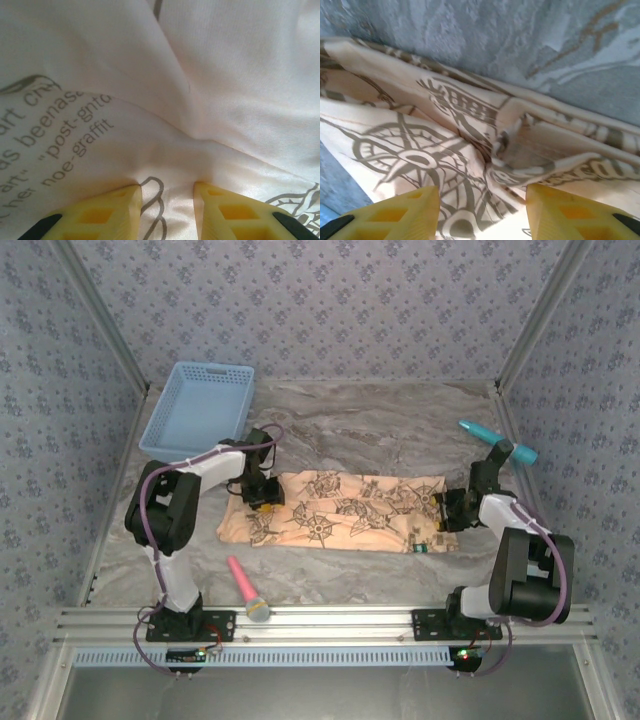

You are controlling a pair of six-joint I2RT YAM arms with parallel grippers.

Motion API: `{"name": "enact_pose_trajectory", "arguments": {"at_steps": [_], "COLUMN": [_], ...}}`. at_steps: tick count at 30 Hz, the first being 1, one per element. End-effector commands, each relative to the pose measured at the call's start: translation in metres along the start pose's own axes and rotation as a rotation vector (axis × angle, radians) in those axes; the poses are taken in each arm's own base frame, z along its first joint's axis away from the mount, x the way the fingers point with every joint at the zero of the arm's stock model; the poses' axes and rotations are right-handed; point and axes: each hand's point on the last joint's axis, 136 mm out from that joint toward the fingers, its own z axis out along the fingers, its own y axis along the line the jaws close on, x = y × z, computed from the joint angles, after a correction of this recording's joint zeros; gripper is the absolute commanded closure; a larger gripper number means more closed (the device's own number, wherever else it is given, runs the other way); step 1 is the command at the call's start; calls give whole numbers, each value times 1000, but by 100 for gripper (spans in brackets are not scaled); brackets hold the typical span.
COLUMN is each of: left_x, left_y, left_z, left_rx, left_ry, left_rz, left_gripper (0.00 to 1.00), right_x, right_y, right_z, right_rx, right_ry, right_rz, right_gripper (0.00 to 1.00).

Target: Fold the inside-out t-shirt

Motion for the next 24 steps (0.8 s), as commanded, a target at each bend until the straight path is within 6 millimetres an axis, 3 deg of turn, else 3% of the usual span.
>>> {"name": "enact_pose_trajectory", "arguments": {"at_steps": [1, 5, 8, 12, 15, 18, 24], "left_x": [10, 11, 11, 11, 13, 14, 12], "left_y": [10, 13, 15, 18, 24, 28, 37], "left_z": [10, 12, 12, 12, 15, 17, 20], "left_rx": [-17, -23, -25, -28, -37, -38, -45], "left_ry": [32, 40, 39, 39, 47, 53, 61], "left_rz": [-25, -29, -26, -34, -39, -54, -69], "left_gripper": [65, 65, 65, 65, 65, 65, 65], "right_x": [1, 4, 1, -10, -24, -31, -69], "right_y": [5, 4, 4, 20, 39, 67, 123], "right_z": [9, 12, 9, -15, -33, -40, -52], "right_rx": [-15, -1, 0, -11, -41, -114, -161], "right_ry": [19, 14, -14, -102, -171, -171, -297], "right_rz": [90, 90, 86, 10, -40, -64, -167], "right_gripper": [52, 65, 85, 99, 100, 100, 100]}}
